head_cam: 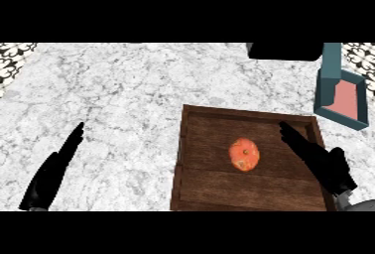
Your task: Pick the squash from the tray and place it in the cardboard box
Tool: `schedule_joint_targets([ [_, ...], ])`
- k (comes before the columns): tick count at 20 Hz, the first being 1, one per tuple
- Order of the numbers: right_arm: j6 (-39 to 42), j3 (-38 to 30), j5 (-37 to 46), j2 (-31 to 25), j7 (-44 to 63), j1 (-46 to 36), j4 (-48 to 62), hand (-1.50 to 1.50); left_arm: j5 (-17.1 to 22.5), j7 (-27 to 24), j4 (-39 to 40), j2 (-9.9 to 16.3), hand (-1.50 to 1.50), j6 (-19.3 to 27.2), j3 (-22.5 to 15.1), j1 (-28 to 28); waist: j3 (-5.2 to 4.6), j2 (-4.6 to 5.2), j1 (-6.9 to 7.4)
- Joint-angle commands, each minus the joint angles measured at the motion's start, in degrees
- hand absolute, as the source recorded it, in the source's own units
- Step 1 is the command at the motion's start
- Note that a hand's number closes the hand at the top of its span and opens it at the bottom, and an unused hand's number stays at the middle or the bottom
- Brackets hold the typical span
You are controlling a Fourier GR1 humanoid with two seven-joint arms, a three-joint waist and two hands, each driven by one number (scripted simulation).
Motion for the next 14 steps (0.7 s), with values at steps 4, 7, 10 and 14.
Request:
schedule_joint_targets([
  [4,-3.2,-4.5,-3.2,6.5,-5.5,-3.5,-4.6,-1.5,-1.9,1.6,5.1,2.7,0.0,5.0,8.6,-5.5,2.06,0.91,-1.74],
  [7,-1.4,-0.1,16.4,-9.4,-7.6,-10.2,-7.2,-1.5,-2.5,0.7,4.9,3.2,0.0,4.6,7.2,-3.2,-0.09,-1.73,1.54],
  [10,-10.8,4.6,27.0,-3.9,-15.1,-4.3,-3.1,-1.5,-1.7,1.2,8.1,2.6,0.0,5.9,10.3,-6.0,2.03,1.12,-1.42],
  [14,-6.3,-2.6,9.4,6.8,-32.8,1.1,4.2,-1.5,-3.1,-0.5,11.2,1.8,0.0,6.0,10.7,-7.8,2.21,1.31,-1.67],
])
